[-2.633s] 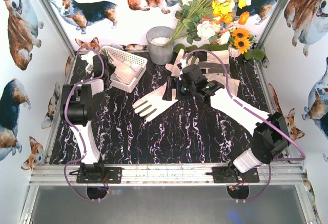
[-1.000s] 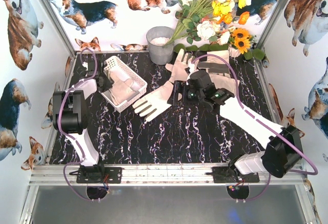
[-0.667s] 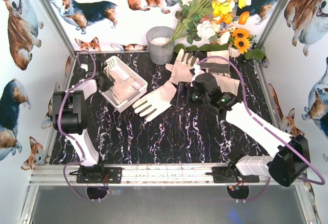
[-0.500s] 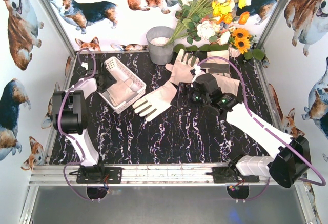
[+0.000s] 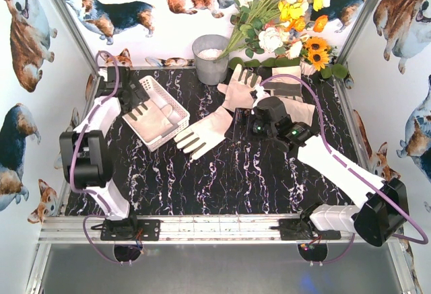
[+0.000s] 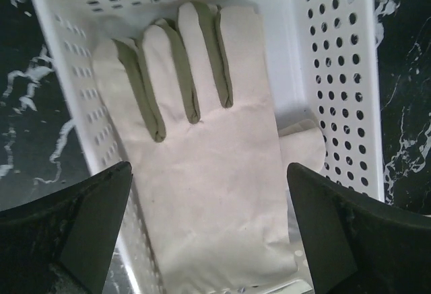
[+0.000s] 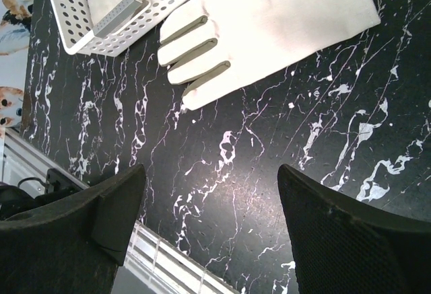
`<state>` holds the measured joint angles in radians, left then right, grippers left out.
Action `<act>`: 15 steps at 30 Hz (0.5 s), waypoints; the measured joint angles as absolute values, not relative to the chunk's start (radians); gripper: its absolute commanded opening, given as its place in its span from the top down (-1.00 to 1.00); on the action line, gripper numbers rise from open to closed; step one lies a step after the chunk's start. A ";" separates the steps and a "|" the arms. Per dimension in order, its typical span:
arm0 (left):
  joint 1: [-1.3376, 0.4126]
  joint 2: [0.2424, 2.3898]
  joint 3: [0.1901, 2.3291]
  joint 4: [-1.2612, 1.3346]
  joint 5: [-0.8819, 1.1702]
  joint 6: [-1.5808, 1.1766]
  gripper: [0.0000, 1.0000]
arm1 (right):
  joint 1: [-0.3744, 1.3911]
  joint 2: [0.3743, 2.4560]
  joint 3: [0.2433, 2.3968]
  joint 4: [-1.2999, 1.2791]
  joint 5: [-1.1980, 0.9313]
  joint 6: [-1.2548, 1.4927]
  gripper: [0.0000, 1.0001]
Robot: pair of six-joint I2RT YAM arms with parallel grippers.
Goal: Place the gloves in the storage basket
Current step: Place the glove in the bin.
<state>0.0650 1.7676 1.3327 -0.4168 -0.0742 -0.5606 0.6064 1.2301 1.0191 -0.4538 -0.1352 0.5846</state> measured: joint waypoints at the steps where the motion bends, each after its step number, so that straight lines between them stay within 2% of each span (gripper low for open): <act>1: 0.065 1.749 1.336 -0.429 -0.091 -0.550 -0.74 | 0.606 1.229 1.019 -0.454 -0.132 0.583 -0.62; 9: 0.065 1.676 1.343 -0.438 -0.061 -0.481 -0.30 | 0.606 1.190 1.019 -0.471 -0.096 0.562 -0.62; 12: 0.060 1.715 1.343 -0.435 -0.023 -0.471 -0.28 | 0.606 1.181 1.019 -0.479 -0.082 0.550 -0.62; 15: 0.041 1.733 1.318 -0.406 0.013 -0.456 -0.39 | 0.606 1.172 1.019 -0.504 -0.067 0.541 -0.62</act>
